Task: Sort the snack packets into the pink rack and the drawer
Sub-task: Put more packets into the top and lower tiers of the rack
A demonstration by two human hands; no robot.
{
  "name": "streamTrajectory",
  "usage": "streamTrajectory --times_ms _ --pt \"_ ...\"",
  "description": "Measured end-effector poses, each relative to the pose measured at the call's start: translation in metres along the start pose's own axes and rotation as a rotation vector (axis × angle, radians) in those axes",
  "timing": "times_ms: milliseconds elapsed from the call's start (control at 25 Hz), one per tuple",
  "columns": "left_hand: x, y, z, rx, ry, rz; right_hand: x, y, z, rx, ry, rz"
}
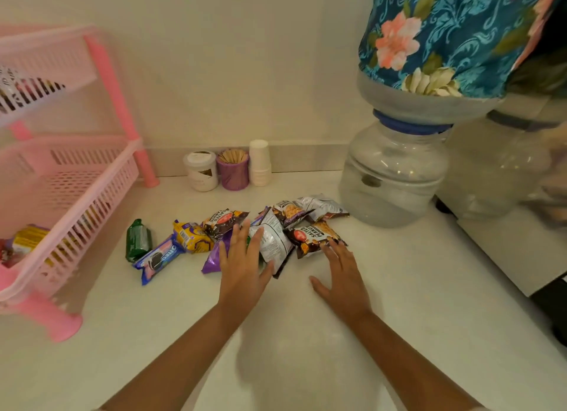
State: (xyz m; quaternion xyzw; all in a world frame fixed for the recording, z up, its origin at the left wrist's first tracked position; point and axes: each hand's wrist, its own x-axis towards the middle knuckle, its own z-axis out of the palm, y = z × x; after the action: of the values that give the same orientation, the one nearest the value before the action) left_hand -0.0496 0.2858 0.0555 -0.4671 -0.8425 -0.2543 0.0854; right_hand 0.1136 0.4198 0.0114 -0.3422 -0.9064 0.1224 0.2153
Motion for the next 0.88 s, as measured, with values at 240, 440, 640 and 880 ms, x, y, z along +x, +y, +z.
streamTrajectory --times_ms 240,440,640,880 --pt "0.037 0.004 0.009 -0.043 -0.055 0.005 0.026 0.009 0.007 -0.106 -0.036 0.001" --pt "0.055 0.003 0.017 -0.052 -0.031 0.013 0.045 0.017 0.015 -0.081 -0.109 0.007" --pt "0.054 0.006 0.028 -0.065 -0.136 -0.053 0.048 0.019 0.018 -0.032 -0.133 -0.03" --pt "0.028 0.012 0.028 -0.212 -0.114 -0.113 0.048 0.017 0.012 0.006 -0.016 -0.056"
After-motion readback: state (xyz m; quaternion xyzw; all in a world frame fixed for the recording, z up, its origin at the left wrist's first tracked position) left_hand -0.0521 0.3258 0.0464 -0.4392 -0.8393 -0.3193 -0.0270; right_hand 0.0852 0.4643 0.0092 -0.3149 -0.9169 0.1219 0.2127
